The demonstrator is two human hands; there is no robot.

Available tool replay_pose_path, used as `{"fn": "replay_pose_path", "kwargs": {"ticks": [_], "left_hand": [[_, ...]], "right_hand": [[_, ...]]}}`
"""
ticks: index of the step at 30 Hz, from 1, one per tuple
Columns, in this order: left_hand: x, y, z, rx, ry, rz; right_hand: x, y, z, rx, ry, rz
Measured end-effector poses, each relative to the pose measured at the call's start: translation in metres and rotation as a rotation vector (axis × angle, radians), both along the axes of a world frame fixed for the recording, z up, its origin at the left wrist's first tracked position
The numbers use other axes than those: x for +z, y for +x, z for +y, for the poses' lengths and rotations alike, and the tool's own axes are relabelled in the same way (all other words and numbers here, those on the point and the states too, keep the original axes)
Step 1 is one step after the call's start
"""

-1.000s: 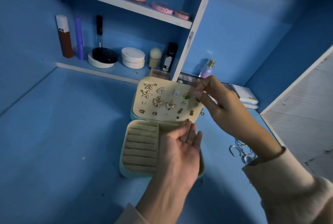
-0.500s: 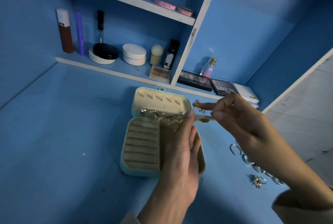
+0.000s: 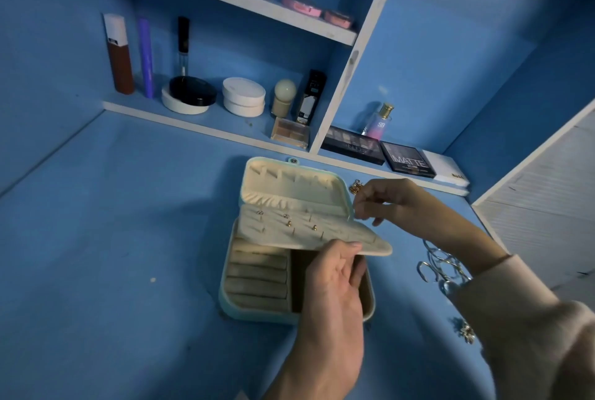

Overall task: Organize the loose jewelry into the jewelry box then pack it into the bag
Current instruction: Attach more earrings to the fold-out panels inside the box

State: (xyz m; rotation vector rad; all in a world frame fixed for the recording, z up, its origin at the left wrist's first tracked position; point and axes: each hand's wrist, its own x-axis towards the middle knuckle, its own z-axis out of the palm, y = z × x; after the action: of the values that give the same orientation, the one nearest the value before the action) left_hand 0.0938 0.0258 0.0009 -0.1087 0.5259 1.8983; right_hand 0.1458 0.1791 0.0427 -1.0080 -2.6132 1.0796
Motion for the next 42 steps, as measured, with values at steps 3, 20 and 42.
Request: {"fn": "replay_pose_path", "kwargs": {"ticks": [3, 20, 42], "left_hand": [[-0.001, 0.000, 0.001, 0.009, 0.018, -0.016], [-0.006, 0.000, 0.003, 0.010, 0.053, -0.017], [-0.004, 0.000, 0.003, 0.031, 0.058, 0.002]], "right_hand": [[-0.004, -0.003, 0.004, 0.021, -0.061, -0.016], [-0.001, -0.006, 0.005, 0.036, -0.092, -0.054], [0.016, -0.017, 0.002, 0.238, 0.121, -0.255]]}}
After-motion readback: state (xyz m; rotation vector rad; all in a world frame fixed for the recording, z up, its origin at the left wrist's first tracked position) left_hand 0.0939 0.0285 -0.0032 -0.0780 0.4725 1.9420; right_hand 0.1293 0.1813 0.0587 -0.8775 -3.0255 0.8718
